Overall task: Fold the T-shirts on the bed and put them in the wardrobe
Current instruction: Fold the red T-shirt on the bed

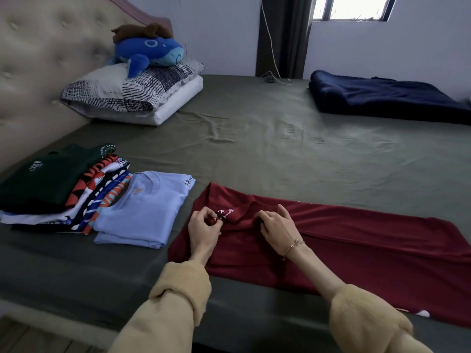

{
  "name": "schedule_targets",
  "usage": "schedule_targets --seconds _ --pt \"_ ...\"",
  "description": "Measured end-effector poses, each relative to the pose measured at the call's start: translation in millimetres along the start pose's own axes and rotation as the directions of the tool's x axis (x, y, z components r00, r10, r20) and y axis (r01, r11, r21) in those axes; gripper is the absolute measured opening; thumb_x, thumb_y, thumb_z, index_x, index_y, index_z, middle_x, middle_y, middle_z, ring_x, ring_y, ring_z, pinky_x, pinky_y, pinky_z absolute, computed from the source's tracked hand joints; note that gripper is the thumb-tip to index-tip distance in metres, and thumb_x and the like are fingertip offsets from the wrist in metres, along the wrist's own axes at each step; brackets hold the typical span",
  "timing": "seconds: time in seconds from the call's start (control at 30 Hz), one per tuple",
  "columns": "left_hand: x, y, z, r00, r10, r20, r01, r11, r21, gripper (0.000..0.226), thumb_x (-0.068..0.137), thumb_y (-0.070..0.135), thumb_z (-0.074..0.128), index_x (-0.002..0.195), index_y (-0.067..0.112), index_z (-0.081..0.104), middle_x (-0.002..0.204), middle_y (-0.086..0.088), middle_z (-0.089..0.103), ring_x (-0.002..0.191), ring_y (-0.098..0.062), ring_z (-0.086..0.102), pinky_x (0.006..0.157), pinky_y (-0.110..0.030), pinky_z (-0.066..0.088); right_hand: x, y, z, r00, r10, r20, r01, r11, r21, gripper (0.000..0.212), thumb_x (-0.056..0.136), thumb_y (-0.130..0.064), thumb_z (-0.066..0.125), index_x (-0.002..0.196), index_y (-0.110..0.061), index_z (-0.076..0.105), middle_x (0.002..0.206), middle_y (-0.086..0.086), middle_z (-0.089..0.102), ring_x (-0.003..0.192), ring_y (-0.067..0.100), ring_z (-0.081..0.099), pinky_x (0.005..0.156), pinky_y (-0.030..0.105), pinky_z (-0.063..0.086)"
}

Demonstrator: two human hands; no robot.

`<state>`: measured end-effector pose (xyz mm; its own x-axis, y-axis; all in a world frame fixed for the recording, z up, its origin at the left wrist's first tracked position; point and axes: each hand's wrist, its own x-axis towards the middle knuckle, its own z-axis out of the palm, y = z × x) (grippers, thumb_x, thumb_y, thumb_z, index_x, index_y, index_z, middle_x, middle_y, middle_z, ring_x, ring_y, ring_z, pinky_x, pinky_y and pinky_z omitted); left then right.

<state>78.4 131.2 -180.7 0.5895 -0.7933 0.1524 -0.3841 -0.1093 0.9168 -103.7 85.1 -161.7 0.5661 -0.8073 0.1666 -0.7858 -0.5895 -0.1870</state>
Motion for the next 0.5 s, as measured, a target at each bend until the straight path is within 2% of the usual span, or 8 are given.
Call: schedule_targets --seconds 0.07,0.13,0.2,0.27,0.33,0.37,0.43,0.5 --pt "-3 1 0 0.994 0.11 0.001 -0.106 0.951 0.29 0.017 0.075 0.014 0.071 0.072 0.019 0.055 0.084 0.003 0.046 0.067 -0.013 0.051 0.06 -0.021 0.037 -2 -2 -1 0.999 0.012 0.046 -0.012 1.0 0.003 0.045 0.095 -0.01 0.037 0.139 -0.015 0.038 0.145 0.0 0.042 0.137 0.01 0.033 0.116 0.03 -0.001" --pt "-7 4 0 0.983 0.182 0.008 -0.166 0.879 0.447 0.02 0.077 0.025 0.07 0.073 0.02 0.051 0.083 0.006 0.047 0.071 -0.014 0.051 0.06 -0.025 0.034 -2 -5 -1 0.996 0.009 0.092 -0.008 1.0 -0.009 0.05 0.098 -0.013 0.032 0.147 -0.016 0.025 0.155 -0.001 0.022 0.144 0.007 0.015 0.116 0.029 -0.003" --pt "-13 7 4 0.957 0.287 0.05 -0.273 0.824 0.496 0.026 0.079 0.031 0.069 0.069 0.022 0.047 0.075 0.007 0.051 0.074 -0.016 0.052 0.062 -0.028 0.034 -2 -8 4 0.988 0.024 0.151 -0.027 1.0 0.014 0.051 0.102 -0.024 0.026 0.15 -0.015 0.015 0.158 0.0 0.009 0.145 0.008 0.003 0.116 0.03 -0.006" --pt "-17 11 15 0.891 0.398 0.22 -0.452 0.723 0.523 0.022 0.083 0.037 0.064 0.07 0.026 0.051 0.077 0.009 0.058 0.084 -0.015 0.054 0.073 -0.03 0.034 -3 -9 10 0.973 0.046 0.224 -0.052 0.998 0.024 0.057 0.1 -0.041 0.016 0.151 -0.015 0.009 0.159 -0.001 0.003 0.145 0.009 -0.002 0.116 0.032 -0.008" --pt "-19 10 26 0.818 0.415 0.398 -0.572 0.661 0.486 0.009 0.09 0.034 0.055 0.093 0.027 0.06 0.101 0.011 0.06 0.106 -0.012 0.05 0.09 -0.03 0.031 -7 -8 18 0.968 0.043 0.249 -0.04 0.999 -0.017 0.078 0.085 -0.057 -0.004 0.151 -0.017 0.005 0.159 -0.002 0.0 0.145 0.008 -0.005 0.115 0.032 -0.011" --pt "-19 9 30 0.804 0.391 0.447 -0.583 0.664 0.467 0.019 0.092 0.03 0.053 0.109 0.026 0.058 0.113 0.01 0.056 0.115 -0.011 0.045 0.1 -0.032 0.029 -8 -7 19 0.967 0.043 0.25 -0.037 0.999 -0.032 0.084 0.079 -0.06 -0.008 0.151 -0.018 0.003 0.159 -0.003 -0.001 0.145 0.007 -0.006 0.115 0.033 -0.011" --pt "-16 8 32 0.801 0.353 0.483 -0.573 0.685 0.451 0.038 0.091 0.026 0.052 0.128 0.023 0.049 0.128 0.009 0.049 0.126 -0.011 0.037 0.109 -0.033 0.024 -7 -3 17 0.96 0.077 0.268 -0.084 0.996 0.014 0.069 0.093 -0.057 0.005 0.151 -0.021 0.001 0.158 -0.005 -0.003 0.144 0.006 -0.009 0.115 0.037 -0.011" --pt "-9 9 27 0.797 0.365 0.48 -0.587 0.656 0.475 0.048 0.087 0.03 0.054 0.134 0.024 0.044 0.133 0.009 0.044 0.129 -0.01 0.035 0.111 -0.031 0.019 -5 0 11 0.958 0.118 0.262 -0.154 0.981 0.121 0.059 0.1 -0.049 0.019 0.151 -0.024 0.002 0.158 -0.007 -0.004 0.144 0.006 -0.01 0.115 0.042 -0.01"
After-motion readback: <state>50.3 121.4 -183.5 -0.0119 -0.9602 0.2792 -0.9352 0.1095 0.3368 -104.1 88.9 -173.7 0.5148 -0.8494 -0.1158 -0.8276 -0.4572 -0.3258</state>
